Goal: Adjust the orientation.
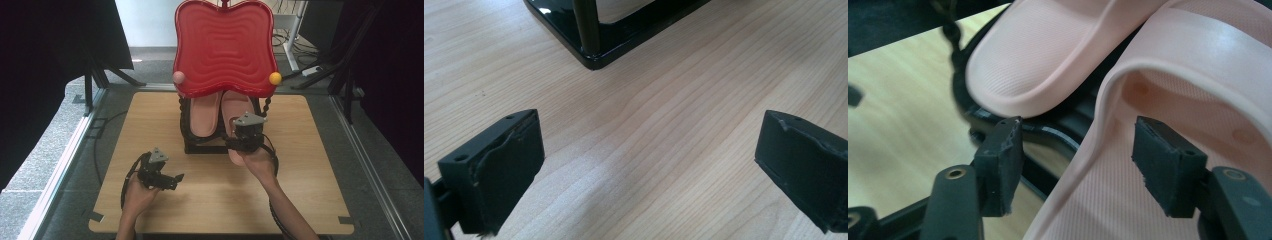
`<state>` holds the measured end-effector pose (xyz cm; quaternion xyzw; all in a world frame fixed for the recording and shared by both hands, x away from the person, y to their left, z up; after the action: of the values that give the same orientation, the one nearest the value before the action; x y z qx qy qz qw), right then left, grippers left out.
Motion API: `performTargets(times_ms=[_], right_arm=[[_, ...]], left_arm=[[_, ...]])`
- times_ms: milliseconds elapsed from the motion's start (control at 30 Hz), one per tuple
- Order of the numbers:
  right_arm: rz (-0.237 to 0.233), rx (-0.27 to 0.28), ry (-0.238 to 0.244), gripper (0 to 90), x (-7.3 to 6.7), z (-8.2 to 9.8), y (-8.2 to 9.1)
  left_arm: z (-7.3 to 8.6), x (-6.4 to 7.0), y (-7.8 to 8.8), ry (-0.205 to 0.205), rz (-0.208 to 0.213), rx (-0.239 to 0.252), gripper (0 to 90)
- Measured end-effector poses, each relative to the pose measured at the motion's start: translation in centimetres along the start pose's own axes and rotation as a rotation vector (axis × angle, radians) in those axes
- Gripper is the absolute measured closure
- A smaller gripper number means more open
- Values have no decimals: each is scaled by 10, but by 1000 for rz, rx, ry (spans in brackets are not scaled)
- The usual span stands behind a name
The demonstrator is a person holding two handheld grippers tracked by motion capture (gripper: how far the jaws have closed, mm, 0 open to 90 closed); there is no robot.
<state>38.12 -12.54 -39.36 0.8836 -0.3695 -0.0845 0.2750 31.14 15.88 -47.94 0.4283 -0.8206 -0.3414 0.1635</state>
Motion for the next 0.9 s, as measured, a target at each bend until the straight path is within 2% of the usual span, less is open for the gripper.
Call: performTargets(times_ms=[167,300,467,600,700,900], right_arm=[[-40,0,57,324,-3,8,24],[-104,-8,68,340,-3,19,43],[-137,-36,85,374,-6,40,62],[-148,-51,79,462,-9,58,76],[-151,-53,91,525,-12,69,84],[-182,-80,104,669,-21,90,81]], left_arm=[[0,1,0,0,3,-2,0],[-1,2,0,-8,9,-4,0],[-1,3,0,-14,10,-4,0],[-1,3,0,-16,10,-6,0],[-1,4,0,-16,10,-7,0],[-1,4,-1,-18,11,-11,0]])
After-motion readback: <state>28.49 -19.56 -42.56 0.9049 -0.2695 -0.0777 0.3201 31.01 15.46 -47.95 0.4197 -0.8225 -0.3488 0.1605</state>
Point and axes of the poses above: each handheld gripper's, and its own axes: y roughly backward along the jaws, z roughly out of its underside, x roughly to its right, the point moved 2 cm from there along -y, roughly forward along the jaws, and after that the axes turned 6 degrees about -z, right-handed, at the moved point
